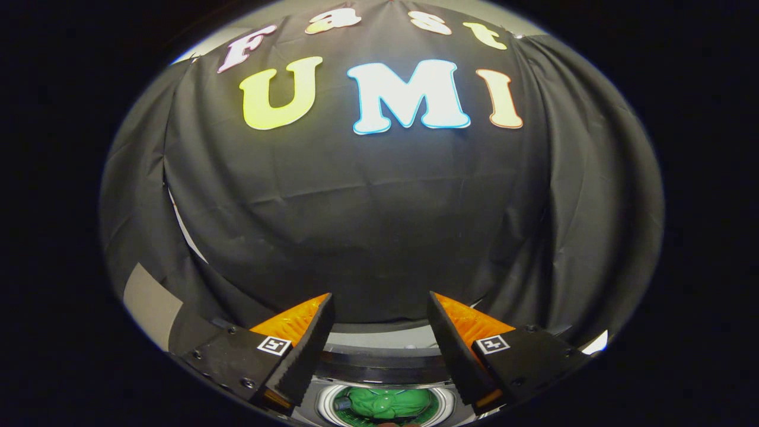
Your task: Put the clothes into the washing machine and then close the washing machine lid.
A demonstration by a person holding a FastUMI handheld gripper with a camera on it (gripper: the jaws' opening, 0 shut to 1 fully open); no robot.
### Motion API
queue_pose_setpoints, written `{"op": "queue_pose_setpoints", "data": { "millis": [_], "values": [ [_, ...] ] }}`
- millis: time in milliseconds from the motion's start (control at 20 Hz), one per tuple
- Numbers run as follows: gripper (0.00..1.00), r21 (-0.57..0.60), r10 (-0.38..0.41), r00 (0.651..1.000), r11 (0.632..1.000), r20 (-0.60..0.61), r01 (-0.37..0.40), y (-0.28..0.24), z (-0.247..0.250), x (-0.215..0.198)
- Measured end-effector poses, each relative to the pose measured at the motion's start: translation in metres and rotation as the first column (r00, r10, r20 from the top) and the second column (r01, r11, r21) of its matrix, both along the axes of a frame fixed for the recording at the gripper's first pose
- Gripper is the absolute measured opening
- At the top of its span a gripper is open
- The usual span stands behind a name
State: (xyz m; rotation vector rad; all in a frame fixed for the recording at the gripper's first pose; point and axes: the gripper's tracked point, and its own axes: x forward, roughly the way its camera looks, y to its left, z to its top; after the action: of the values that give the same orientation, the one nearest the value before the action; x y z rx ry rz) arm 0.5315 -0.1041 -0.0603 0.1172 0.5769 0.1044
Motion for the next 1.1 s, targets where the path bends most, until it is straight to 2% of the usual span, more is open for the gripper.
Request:
{"op": "queue_pose_setpoints", "data": {
  "millis": [200, 350, 600, 1100],
  "values": [
    [0.97, 0.001, 0.012, 0.999, 1.0, -0.032, -0.012, 0.005, -0.016, -0.002],
    [0.97, 0.025, -0.015, 1.0, 1.0, -0.026, 0.016, 0.004, -0.015, 0.002],
    [0.97, 0.01, -0.007, 0.994, 1.0, -0.105, 0.008, 0.006, -0.023, -0.001],
    [0.98, 0.006, 0.013, 0.996, 1.0, -0.085, -0.012, 0.005, -0.018, -0.017]
  ]
}}
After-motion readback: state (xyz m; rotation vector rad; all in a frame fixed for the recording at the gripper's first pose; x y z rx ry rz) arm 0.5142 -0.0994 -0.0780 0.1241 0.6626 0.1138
